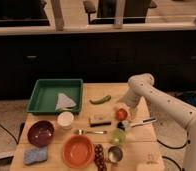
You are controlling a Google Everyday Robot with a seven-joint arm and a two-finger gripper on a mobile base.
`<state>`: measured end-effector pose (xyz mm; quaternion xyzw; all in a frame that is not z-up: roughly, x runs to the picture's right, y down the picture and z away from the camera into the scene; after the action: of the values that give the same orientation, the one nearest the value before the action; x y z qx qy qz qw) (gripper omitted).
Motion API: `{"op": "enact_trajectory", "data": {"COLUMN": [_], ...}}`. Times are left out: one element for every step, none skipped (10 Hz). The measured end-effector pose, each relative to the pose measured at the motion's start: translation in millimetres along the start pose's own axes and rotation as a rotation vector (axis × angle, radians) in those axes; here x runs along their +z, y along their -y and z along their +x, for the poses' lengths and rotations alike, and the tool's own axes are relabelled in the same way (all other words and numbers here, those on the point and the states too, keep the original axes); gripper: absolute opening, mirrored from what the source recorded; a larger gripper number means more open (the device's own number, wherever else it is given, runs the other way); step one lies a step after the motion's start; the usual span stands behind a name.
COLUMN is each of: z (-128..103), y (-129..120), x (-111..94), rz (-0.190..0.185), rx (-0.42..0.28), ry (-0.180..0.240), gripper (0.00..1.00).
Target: Place apple in paper cup
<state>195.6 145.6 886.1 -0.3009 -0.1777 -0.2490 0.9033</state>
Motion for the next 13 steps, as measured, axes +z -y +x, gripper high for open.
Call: {"op": "enact_trajectory", "data": {"z": [1, 1, 1, 1, -1, -1, -1, -3, -2, -2, -2, -3, -4], "y": [-2, -3, -4, -4, -4, -4, -4, -4, -6, -8, -8, -8, -7], "x": [0, 2, 3, 3, 5, 6, 7, 9, 10, 10, 11, 12, 13], "rz": [-0.001, -0.001, -0.001, -0.002, -0.004, -0.004, -0.006, -0.010, -0.012, -0.013, -0.014, -0.016, -0.017], "rx": [-0.001, -0.004, -0.008, -0.013, -0.021, -0.030, -0.039, -0.047, -0.047, -0.050, -0.056, -0.065, -0.073], "ry": [0.003, 0.006, 0.007, 0.008, 0.010, 0.012, 0.014, 0.017, 0.019, 0.020, 0.021, 0.022, 0.023], "gripper": [0.80, 0.80, 0.80, 0.80, 0.80, 0.80, 0.80, 0.80, 0.80, 0.80, 0.80, 0.80, 0.80]}}
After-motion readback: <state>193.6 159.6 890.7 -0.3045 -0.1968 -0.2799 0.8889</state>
